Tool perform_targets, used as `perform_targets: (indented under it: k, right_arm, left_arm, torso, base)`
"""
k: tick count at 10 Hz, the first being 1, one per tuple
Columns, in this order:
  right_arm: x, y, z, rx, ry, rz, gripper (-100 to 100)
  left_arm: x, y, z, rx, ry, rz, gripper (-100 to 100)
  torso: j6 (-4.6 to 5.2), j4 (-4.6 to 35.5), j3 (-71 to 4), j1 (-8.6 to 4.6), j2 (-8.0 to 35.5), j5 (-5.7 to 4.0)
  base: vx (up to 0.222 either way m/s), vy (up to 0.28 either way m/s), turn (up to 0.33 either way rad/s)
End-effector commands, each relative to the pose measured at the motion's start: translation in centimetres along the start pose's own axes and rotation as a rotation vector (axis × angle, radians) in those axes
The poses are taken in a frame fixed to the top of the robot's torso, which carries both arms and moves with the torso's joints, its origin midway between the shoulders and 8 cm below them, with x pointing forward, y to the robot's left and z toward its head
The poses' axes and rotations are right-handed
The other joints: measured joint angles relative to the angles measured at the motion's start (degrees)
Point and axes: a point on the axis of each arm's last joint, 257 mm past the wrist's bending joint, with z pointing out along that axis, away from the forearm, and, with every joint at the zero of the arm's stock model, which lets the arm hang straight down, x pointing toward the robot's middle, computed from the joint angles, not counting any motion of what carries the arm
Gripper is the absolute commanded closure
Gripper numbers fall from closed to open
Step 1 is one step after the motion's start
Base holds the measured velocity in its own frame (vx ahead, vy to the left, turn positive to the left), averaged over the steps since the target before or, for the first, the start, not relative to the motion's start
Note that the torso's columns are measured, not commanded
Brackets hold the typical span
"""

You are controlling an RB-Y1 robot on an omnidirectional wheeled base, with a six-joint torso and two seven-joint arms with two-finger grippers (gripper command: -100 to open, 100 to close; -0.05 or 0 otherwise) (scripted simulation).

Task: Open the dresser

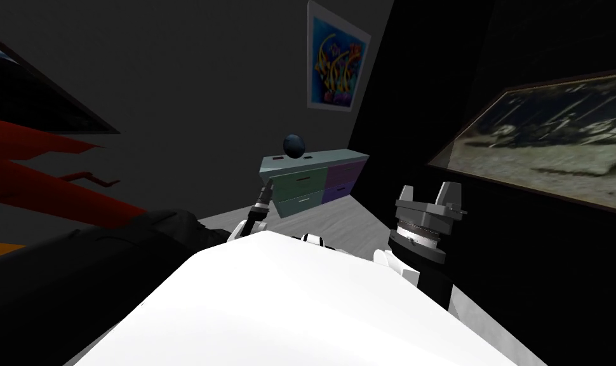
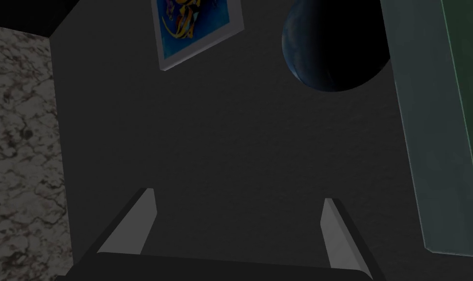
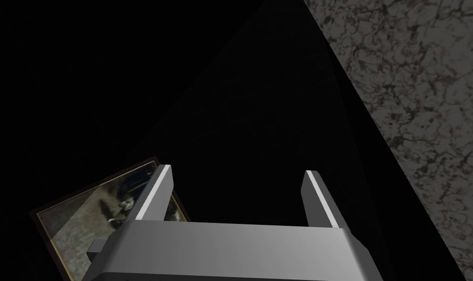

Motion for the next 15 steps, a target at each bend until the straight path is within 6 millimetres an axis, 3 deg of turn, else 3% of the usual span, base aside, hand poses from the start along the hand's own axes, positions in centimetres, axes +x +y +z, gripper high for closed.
perform_targets:
  k: [1, 11, 12, 15]
  right_arm:
    - [0.0, 0.0, 0.0, 0.000, 0.000, 0.000, 0]
    - [0.0, 0.0, 0.0, 0.000, 0.000, 0.000, 0]
    - [0.0, 0.0, 0.0, 0.000, 0.000, 0.000, 0]
    - [0.0, 0.0, 0.0, 0.000, 0.000, 0.000, 0]
  left_arm:
    - [-0.2, 2.2, -0.3, -0.041, -0.003, 0.004, -100]
    - [-1.7, 10.1, -2.1, -0.186, -0.032, 0.011, -100]
    - [-2.0, 11.7, -2.7, -0.219, -0.042, 0.010, -100]
    - [-2.5, 14.3, -3.7, -0.271, -0.061, 0.003, -100]
  torso:
    - [0.00, 0.0, 0.0, -0.02, 0.1, 0.00]
    - [0.01, 0.0, 0.0, -0.01, 0.0, -0.01]
    - [0.00, 0.0, 0.0, 0.00, 0.1, 0.01]
    - [0.01, 0.0, 0.0, -0.10, 0.0, -0.03]
  base:
    - [0.144, -0.090, 0.052]
    - [0.140, -0.079, 0.048]
    - [0.188, -0.119, 0.106]
    - [0.205, -0.135, 0.063]
